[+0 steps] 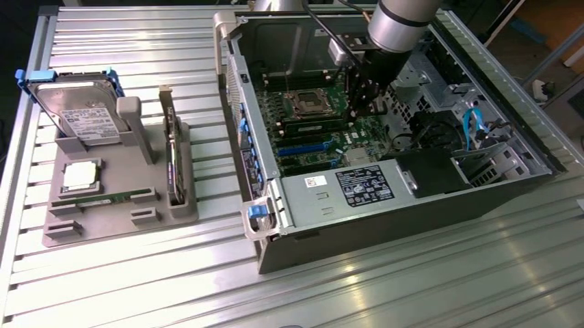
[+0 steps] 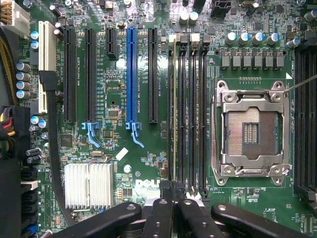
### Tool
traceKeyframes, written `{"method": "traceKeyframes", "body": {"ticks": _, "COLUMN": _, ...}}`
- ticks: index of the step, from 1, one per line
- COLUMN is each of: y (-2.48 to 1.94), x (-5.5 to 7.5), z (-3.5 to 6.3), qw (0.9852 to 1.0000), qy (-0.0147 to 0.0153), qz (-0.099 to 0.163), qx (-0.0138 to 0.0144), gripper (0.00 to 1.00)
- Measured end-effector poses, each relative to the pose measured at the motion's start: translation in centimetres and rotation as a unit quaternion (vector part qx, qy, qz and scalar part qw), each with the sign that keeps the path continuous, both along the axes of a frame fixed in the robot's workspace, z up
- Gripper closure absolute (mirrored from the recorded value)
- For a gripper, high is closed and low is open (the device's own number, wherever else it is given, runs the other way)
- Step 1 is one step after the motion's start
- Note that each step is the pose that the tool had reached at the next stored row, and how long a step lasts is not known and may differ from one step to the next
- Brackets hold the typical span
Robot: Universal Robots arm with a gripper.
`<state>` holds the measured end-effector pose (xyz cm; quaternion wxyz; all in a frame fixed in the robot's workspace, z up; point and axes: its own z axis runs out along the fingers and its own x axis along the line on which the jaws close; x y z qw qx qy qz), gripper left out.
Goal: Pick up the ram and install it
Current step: 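Press down the ram until it locks into place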
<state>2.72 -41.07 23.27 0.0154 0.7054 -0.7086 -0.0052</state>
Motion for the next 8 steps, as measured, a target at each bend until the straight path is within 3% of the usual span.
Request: {"method": "traceKeyframes", "body": {"ticks": 8, "y": 0.0, "x": 0.0, "z": -0.07, "qw": 1.0, "qy": 0.0, "qz": 0.0, "qx": 0.0, "gripper": 0.89}}
